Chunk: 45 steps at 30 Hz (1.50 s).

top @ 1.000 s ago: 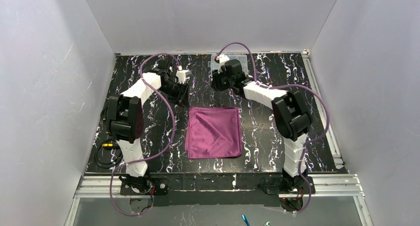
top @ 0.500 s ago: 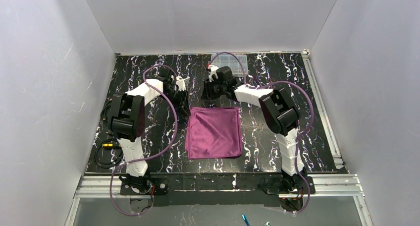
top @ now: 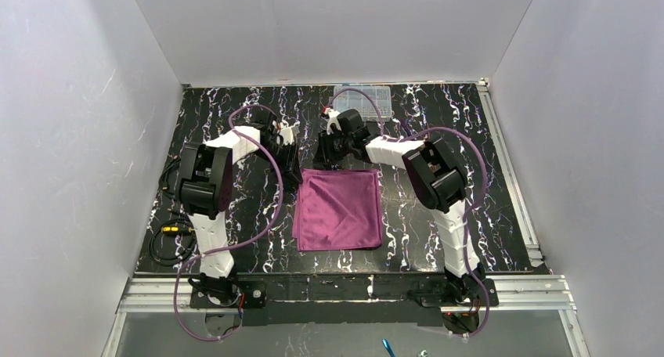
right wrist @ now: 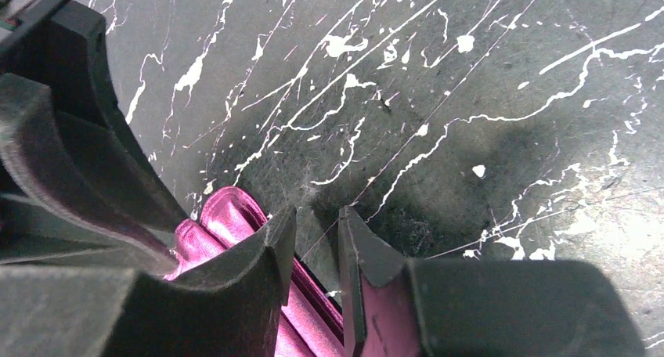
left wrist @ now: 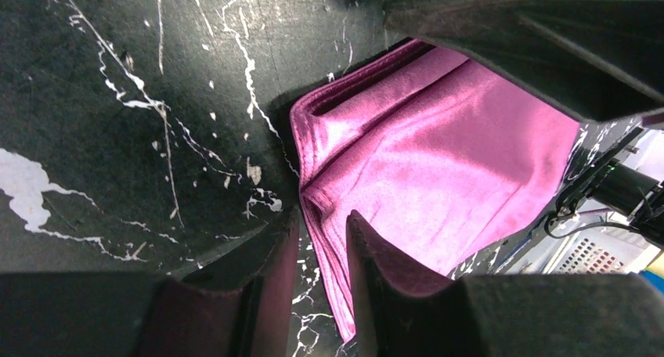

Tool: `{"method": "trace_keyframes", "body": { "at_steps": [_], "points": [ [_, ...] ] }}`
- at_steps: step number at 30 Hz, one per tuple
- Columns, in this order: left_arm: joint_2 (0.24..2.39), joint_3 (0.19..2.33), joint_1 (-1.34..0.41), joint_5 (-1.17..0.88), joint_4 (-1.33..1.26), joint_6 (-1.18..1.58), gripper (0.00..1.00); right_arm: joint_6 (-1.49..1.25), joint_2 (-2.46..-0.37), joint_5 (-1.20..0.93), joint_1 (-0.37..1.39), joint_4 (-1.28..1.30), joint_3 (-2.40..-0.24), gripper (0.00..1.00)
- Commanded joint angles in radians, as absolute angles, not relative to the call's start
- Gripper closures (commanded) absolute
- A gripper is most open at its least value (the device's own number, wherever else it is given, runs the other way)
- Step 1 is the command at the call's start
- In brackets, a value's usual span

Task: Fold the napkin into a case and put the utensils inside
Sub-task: Smooth out the lower triangle-folded napkin at the center of the board.

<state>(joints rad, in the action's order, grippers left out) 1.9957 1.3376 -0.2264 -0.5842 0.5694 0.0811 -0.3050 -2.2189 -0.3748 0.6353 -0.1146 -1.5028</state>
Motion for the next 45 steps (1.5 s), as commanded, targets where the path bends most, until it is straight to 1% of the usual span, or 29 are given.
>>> {"method": "trace_keyframes", "body": {
  "at_steps": [1, 11, 16, 18, 31, 43, 45],
  "points": [
    [2.018, 1.363, -0.229, -0.595, 0.568, 0.082, 0.74, -0.322, -2.233, -0.408, 0.641, -0.153, -1.545, 0.66],
    [2.032, 1.391, -0.229, -0.615, 0.558, 0.085, 0.87, -0.352, -2.249, -0.469, 0.64, -0.166, -1.551, 0.68],
    [2.04, 1.412, -0.228, -0.652, 0.558, 0.095, 0.98, -0.354, -2.247, -0.47, 0.641, -0.169, -1.533, 0.68],
    [2.04, 1.414, -0.229, -0.662, 0.559, 0.098, 1.0, -0.352, -2.249, -0.464, 0.64, -0.166, -1.531, 0.69],
    [2.038, 1.441, -0.229, -0.697, 0.56, 0.098, 1.0, -0.343, -2.265, -0.473, 0.642, -0.137, -1.555, 0.72],
    [2.066, 1.494, -0.228, -0.648, 0.555, 0.112, 1.0, -0.343, -2.243, -0.493, 0.643, -0.156, -1.539, 0.74],
    [2.077, 1.505, -0.229, -0.64, 0.554, 0.116, 1.0, -0.344, -2.238, -0.504, 0.643, -0.164, -1.541, 0.76]
  ]
}}
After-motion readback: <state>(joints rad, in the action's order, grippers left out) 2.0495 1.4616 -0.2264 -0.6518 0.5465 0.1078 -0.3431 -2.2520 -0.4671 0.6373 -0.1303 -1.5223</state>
